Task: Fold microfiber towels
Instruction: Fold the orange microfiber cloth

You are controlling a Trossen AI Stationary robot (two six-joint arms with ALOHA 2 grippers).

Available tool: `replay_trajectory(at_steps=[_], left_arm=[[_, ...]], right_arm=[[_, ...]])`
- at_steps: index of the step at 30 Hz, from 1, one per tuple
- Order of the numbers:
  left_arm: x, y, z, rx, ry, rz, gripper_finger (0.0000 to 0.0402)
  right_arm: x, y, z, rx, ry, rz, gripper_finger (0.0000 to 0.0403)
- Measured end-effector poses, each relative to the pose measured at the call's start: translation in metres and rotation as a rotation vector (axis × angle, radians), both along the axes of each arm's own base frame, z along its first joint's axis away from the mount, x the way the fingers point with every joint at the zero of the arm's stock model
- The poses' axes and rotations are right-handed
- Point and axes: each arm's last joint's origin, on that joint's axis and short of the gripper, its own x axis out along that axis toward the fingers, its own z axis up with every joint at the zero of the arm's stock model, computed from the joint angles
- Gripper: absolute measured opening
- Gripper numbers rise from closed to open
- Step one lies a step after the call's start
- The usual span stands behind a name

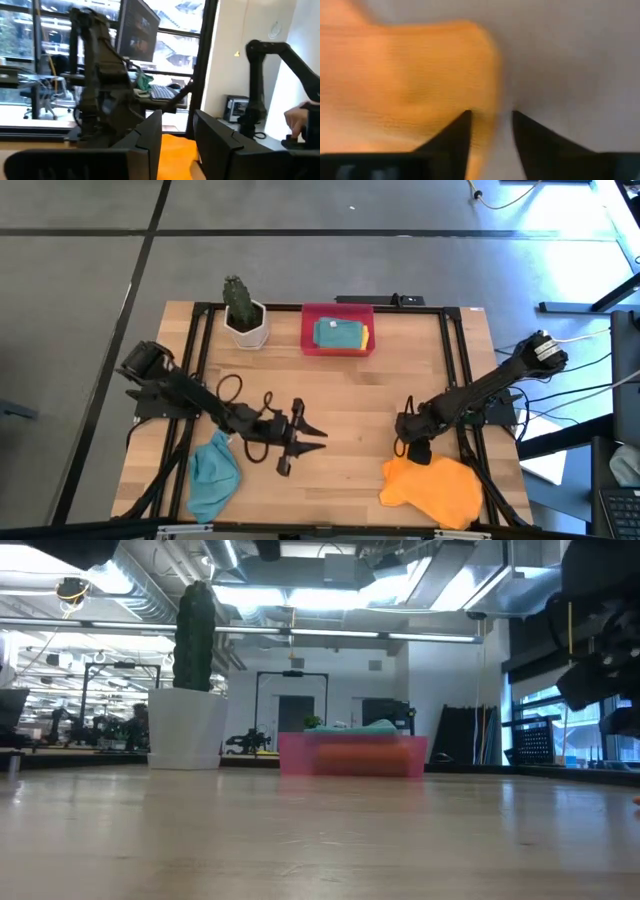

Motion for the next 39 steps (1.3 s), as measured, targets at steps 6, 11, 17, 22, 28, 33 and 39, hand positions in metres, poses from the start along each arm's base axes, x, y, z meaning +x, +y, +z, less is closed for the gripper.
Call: replay_trajectory(at_steps=[6,11,17,22,28,33,39], left_arm=[[0.025,-0.023,-0.009,0.010,0.016,-0.031,0.0103],[0.043,-0.032,-0.024,-0.004,0.061,-0.013,0.0103],[0.065,-0.028,-0.048,-0.089,0.118,0.119,0.0105],[0.084,-0.015,-0.067,-0.144,0.190,0.169,0.0116],[0.101,-0.011,-0.074,-0.139,0.223,0.196,0.0133],[0.104,-0.011,-0.072,-0.143,0.226,0.199,0.0163],[0.106,-0.004,-0.075,-0.193,0.249,0.212,0.0197]], right_arm=[[0.016,0.017,0.031,0.028,-0.168,0.117,0.0014],[0.029,0.025,0.061,-0.090,-0.307,0.180,0.0005],[0.038,0.035,0.093,-0.319,-0.492,0.265,0.0004],[0.041,0.042,0.110,-0.382,-0.576,0.295,0.0004],[0.042,0.042,0.113,-0.380,-0.583,0.296,0.0004],[0.042,0.042,0.113,-0.400,-0.592,0.284,0.0004],[0.042,0.042,0.113,-0.400,-0.594,0.280,0.0004]])
